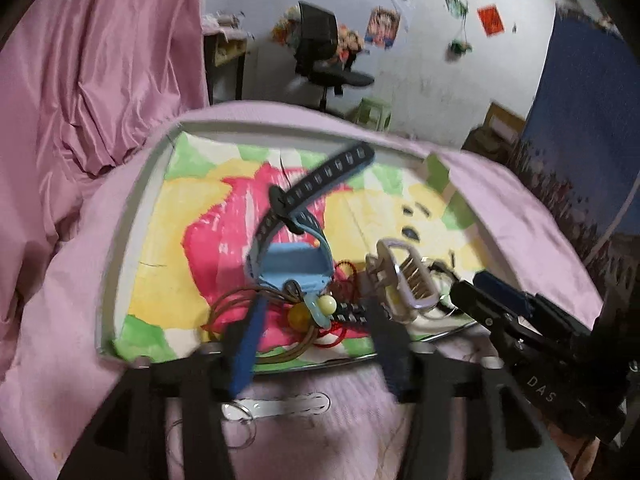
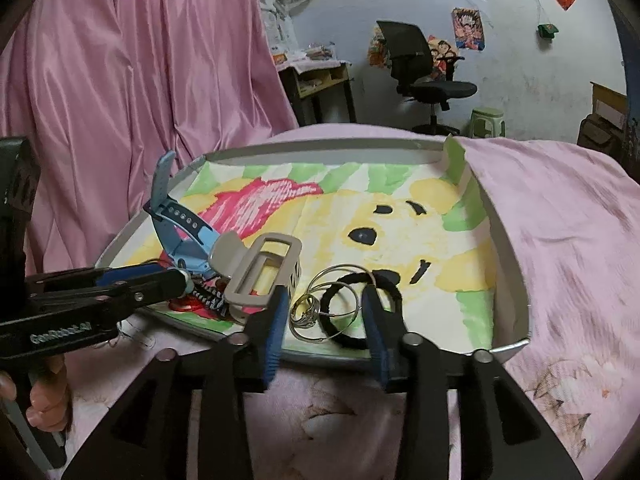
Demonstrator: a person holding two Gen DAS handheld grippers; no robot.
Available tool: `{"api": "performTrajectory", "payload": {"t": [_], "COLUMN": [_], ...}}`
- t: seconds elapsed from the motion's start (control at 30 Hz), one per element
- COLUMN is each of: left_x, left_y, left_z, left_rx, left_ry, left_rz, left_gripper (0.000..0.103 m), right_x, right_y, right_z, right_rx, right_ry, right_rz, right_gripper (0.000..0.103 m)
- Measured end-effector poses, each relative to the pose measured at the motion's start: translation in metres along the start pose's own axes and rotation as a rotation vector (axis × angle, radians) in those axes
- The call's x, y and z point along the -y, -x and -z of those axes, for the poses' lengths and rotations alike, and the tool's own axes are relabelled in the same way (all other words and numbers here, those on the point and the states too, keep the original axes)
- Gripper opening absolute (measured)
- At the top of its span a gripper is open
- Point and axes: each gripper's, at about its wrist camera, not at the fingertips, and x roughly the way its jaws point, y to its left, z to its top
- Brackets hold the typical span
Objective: Organize jewelry
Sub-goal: 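Pull both open tools back from the tray toward the keys on the bedspread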
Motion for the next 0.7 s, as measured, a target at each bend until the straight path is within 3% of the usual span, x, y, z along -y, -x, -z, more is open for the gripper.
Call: {"api": "performTrajectory", "payload": {"t": [0.1, 0.2, 0.3, 0.43, 0.57, 0.7], "left_x": [-0.005, -0.007, -0.008, -0.008, -0.008, -0.009], "left_y": [0.016, 0.029, 0.045, 0.065, 0.085, 0.104], "left_z": [0.003, 0.007, 0.013, 0.022, 0.034, 0.047], "left_rx": [0.064, 0.112, 0.167, 0.234, 0.31, 0.377], "left_ry": [0.025, 0.033, 0.03, 0.027, 0.022, 0.006], "left_rz": [0.019, 0.024, 0.015, 0.002, -0.019, -0.041], "left_gripper": [0.058, 0.059, 0.073, 0.081, 0.098, 0.103], "right_x": [0.002, 0.002, 0.0, -0.005, -0.011, -0.018], "right_y": [0.015, 0.03, 0.049, 0.075, 0.096, 0.114], "right_z": [-0.001, -0.002, -0.001, 0.003, 0.009, 0.016], "right_rx": [0.051, 0.102, 0.162, 0.238, 0.295, 0.341], "right_ry": [-0.01, -0.013, -0.006, 0.01, 0.021, 0.035], "right_rz": [0.006, 0.013, 0.018, 0.026, 0.038, 0.039], "right_gripper": [0.038, 0.049, 0.059, 0.082, 0.101, 0.102]}}
